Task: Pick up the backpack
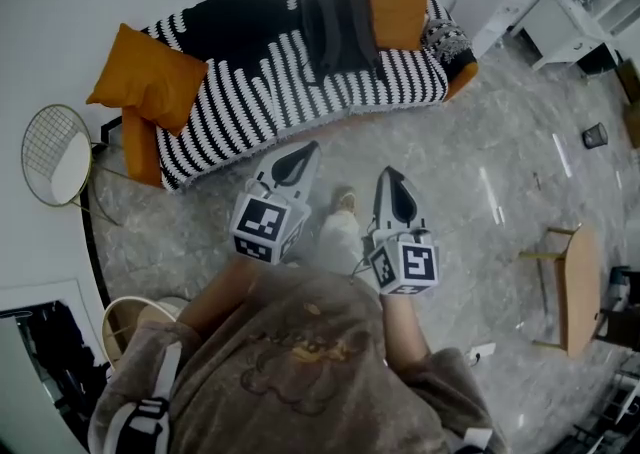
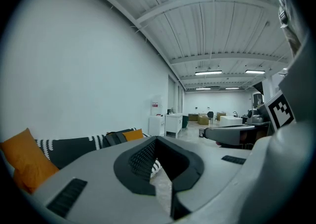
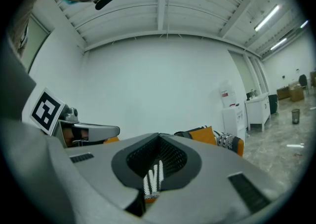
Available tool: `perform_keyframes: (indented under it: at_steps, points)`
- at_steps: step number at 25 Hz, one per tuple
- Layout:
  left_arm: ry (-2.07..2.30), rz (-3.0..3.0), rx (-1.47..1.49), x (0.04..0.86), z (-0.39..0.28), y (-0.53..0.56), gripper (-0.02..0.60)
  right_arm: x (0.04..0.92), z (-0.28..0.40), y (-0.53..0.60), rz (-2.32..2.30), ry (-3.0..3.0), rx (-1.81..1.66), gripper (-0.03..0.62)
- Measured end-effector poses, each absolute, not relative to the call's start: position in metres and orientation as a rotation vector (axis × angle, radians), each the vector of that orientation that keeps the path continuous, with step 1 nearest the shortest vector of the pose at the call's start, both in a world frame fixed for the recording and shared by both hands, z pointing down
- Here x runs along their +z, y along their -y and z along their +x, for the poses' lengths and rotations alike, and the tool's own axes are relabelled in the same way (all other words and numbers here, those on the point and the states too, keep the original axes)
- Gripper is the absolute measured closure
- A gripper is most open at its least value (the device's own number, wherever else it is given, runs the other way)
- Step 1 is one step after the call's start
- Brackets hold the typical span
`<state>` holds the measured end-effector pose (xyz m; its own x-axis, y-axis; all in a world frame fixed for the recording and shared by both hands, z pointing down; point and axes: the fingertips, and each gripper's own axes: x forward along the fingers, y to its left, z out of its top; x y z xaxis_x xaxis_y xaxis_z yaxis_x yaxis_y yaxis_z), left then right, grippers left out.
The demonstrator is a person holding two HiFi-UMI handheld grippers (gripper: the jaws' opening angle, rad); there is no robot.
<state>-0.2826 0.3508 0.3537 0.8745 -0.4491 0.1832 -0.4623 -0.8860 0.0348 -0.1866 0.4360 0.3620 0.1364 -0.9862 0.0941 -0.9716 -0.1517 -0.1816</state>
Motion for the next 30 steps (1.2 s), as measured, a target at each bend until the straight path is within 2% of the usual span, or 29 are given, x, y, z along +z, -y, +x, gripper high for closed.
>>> perform_keyframes:
  at_steps: [30]
  points:
    - [0.932, 2.895, 0.282, 0.342, -0.1, -0.114, 0.581, 0.358, 0.006, -0.191, -2.139, -2.193, -0.34, 0.589]
